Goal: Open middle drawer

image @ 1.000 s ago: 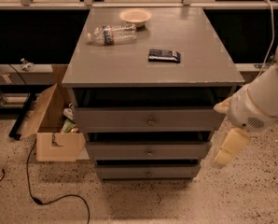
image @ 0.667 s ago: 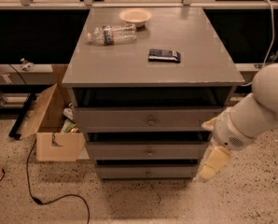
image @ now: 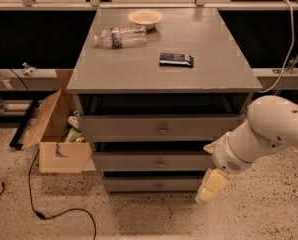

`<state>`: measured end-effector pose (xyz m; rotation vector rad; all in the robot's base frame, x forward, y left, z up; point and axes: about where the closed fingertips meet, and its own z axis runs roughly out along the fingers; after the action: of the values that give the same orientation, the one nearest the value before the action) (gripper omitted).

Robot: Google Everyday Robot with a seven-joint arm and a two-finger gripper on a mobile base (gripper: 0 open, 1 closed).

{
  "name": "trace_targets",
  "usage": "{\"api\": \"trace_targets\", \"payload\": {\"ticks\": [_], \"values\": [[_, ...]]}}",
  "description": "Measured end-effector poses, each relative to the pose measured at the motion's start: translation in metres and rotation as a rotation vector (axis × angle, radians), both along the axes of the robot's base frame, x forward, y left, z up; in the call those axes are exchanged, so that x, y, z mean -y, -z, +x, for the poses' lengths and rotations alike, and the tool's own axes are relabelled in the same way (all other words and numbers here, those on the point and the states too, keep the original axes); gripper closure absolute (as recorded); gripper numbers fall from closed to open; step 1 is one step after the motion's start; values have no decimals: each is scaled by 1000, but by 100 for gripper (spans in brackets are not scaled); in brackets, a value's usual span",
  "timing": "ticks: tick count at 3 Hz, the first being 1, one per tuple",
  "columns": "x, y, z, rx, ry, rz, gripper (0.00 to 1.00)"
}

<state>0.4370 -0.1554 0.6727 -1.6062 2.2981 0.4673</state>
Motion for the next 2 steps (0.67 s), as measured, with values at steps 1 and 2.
{"api": "trace_targets", "payload": {"ticks": [1,2], "values": [[0,19,13,10,-15,-9,0],[7,55,46,78,-65,-5,0]]}}
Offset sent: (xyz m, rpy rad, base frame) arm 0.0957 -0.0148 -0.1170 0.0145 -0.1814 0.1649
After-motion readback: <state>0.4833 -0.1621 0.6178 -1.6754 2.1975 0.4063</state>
